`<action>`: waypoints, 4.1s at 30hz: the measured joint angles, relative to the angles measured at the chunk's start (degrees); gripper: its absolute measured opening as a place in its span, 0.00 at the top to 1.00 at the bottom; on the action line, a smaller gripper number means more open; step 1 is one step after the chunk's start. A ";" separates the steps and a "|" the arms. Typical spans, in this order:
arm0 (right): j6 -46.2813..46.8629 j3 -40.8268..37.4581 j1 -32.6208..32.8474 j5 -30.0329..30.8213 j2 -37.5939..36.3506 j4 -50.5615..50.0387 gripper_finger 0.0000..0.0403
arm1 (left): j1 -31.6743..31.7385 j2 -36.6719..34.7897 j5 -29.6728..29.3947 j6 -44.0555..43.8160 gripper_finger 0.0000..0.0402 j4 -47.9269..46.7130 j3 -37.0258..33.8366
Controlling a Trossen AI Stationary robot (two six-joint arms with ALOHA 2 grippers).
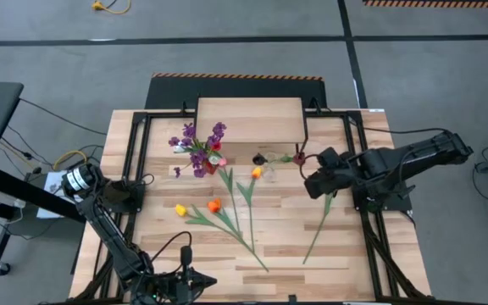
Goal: Pick and place flowers into a vace then onto a shelf
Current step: Put the black flower into the transparent flower vase
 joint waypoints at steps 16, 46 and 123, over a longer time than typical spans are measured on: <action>22.77 -2.90 10.56 -10.61 3.69 -8.87 0.51 | -2.39 0.00 0.11 -4.95 1.00 0.75 0.00; 44.51 -30.20 16.04 -14.32 9.44 17.09 0.48 | -2.89 0.00 0.07 1.36 1.00 2.03 0.00; -38.20 -1.47 25.73 8.88 35.13 79.14 1.00 | 1.43 0.42 -0.08 -0.96 1.00 4.91 0.02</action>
